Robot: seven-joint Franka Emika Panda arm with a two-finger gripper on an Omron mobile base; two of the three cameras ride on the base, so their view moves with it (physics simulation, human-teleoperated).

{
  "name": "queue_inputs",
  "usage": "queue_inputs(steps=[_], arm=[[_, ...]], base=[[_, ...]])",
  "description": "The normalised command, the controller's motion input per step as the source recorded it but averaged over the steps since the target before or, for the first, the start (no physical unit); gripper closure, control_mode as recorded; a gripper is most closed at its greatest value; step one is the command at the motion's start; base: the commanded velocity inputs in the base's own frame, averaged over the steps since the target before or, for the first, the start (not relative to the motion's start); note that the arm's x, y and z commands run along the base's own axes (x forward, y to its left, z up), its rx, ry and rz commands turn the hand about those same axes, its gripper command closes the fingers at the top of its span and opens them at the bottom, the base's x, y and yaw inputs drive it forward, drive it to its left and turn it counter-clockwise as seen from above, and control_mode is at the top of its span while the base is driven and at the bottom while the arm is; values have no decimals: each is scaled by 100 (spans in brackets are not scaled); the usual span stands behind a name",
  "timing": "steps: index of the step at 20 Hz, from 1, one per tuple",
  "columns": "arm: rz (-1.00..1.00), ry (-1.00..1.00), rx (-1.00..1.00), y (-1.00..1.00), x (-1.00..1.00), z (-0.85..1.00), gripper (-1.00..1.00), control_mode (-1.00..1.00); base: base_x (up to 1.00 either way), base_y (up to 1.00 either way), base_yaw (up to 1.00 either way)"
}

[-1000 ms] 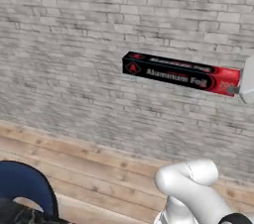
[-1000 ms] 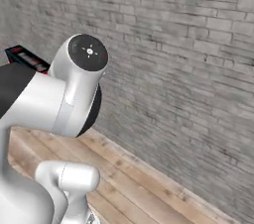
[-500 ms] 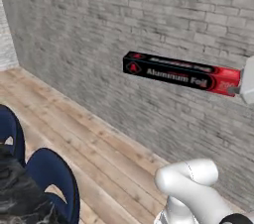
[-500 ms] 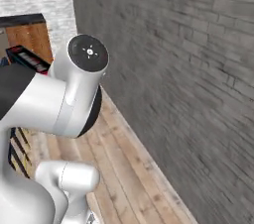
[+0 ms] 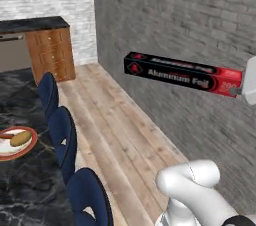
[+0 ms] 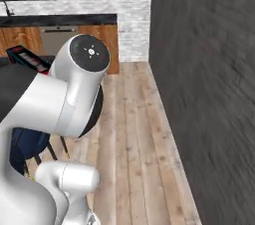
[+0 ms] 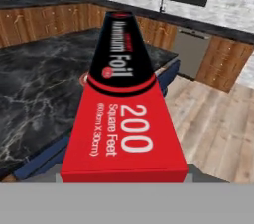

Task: Retrieve the tupperware and aluminum foil from the cabinet and place them on the dining counter near the plate with hot dog and potato to prepare for storing leftovers.

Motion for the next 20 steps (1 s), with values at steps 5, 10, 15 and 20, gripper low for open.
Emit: queue_inputs(steps=[5,10,15,20], arm=[[0,0,0,0,0,0,100,100],[0,0,0,0,0,0,100,100],[0,0,0,0,0,0,100,100],[0,0,0,0,0,0,100,100]], base=[[100,0,63],[99,0,65],[71,0,72],[56,0,76]])
